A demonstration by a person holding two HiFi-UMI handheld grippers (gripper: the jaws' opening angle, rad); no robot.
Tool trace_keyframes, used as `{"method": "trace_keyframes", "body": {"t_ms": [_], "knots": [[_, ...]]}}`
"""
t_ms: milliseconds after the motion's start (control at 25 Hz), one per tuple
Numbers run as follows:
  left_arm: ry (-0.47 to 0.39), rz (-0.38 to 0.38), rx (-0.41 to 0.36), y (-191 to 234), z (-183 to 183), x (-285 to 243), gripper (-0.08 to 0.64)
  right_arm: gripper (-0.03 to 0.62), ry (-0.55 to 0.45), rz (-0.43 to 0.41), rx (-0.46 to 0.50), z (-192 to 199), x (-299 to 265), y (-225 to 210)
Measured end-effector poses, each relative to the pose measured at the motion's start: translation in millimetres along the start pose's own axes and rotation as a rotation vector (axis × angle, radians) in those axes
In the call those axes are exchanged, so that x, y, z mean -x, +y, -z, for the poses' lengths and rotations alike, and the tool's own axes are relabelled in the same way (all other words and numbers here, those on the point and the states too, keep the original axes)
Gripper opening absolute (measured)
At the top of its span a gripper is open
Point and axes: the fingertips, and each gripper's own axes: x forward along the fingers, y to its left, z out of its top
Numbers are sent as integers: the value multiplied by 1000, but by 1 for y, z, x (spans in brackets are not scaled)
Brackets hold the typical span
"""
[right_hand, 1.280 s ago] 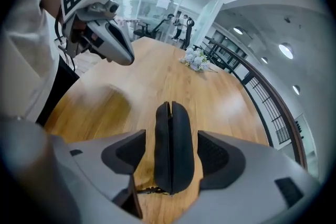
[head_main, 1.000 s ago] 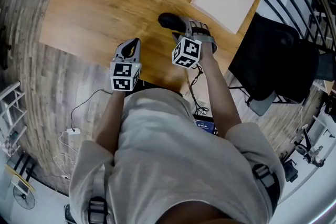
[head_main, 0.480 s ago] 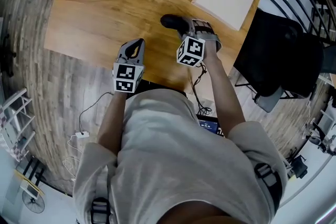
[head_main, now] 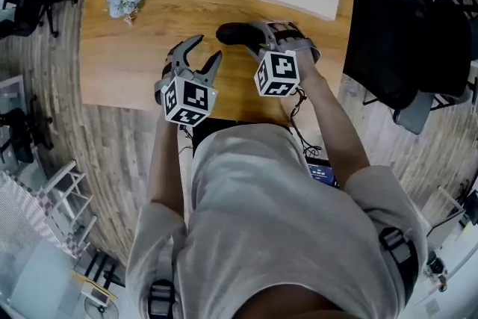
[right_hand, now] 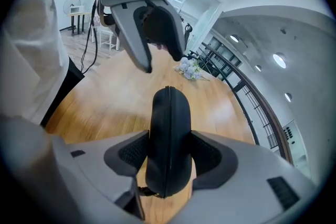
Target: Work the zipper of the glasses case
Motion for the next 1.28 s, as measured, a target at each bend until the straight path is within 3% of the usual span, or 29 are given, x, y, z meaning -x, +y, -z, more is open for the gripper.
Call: {"method": "trace_keyframes", "body": {"t_ms": [40,80,320,400,560,800,1160,1280], "knots": [[14,31,-67,-4,-6,-2,275,265,-10,2,-1,-3,2,1],[19,62,-131,-9,-12,-4,302,265,-21,1,0,-7,5,1],[66,187,-424,-47,-29,-22,345,265,-66,-22,69,-31,22,10],[85,226,-472,-58,-30,-30,348,265,-62,-33,85,-29,23,13],[130,290,-521,-72,-26,-43,348,265,-54,-74,88,-23,26,21],[181,305,-583,-76,-17,-55,347,265,-57,-107,117,-22,29,35],[196,272,-535,-72,-5,-61,291,265,-102,-100,104,-31,32,34],[184,239,-498,-66,1,-63,287,265,-125,-41,75,-30,33,30]]}}
